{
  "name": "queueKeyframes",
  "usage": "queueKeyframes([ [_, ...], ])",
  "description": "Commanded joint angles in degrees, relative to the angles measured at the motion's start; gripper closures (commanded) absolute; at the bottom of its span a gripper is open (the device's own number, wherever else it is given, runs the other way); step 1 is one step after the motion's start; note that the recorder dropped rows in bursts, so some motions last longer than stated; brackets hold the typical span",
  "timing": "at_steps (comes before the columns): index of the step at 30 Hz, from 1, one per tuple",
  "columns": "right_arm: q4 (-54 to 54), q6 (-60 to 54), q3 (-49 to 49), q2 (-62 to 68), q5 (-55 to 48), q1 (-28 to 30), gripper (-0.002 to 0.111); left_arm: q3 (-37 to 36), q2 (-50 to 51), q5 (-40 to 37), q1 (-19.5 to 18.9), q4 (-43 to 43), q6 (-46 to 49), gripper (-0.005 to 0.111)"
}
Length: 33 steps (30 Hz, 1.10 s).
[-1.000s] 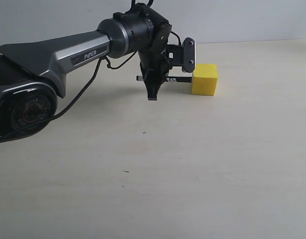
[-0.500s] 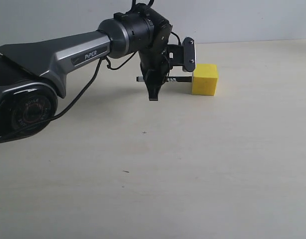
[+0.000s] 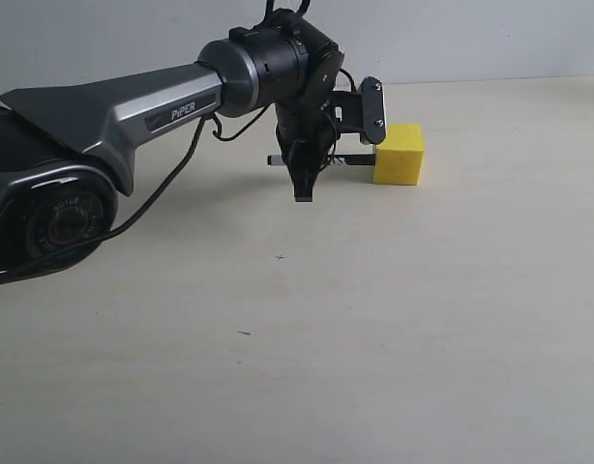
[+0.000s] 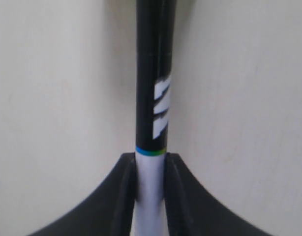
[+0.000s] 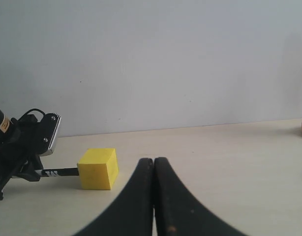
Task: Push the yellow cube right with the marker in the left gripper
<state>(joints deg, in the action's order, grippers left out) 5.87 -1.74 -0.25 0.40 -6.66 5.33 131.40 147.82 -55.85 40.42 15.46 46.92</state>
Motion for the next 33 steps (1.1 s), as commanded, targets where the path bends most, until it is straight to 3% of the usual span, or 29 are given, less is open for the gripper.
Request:
queueKeyframes([
  [1,-0.05,-0.12,0.25,-0.40,0.31,0.31,0.108,0.54,-0.33,-0.52,0.46,-0.03,-1.46,0.107],
  [11,-0.05,-0.12,0.25,-0.40,0.31,0.31,0.108,0.54,-0.33,2.49,0.03,1.78,-4.46,0.107],
  [33,-0.05,-0.12,0.25,-0.40,0.31,0.31,0.108,0.54,-0.33,0.53,1.22,2.66,-7.64,0.107],
])
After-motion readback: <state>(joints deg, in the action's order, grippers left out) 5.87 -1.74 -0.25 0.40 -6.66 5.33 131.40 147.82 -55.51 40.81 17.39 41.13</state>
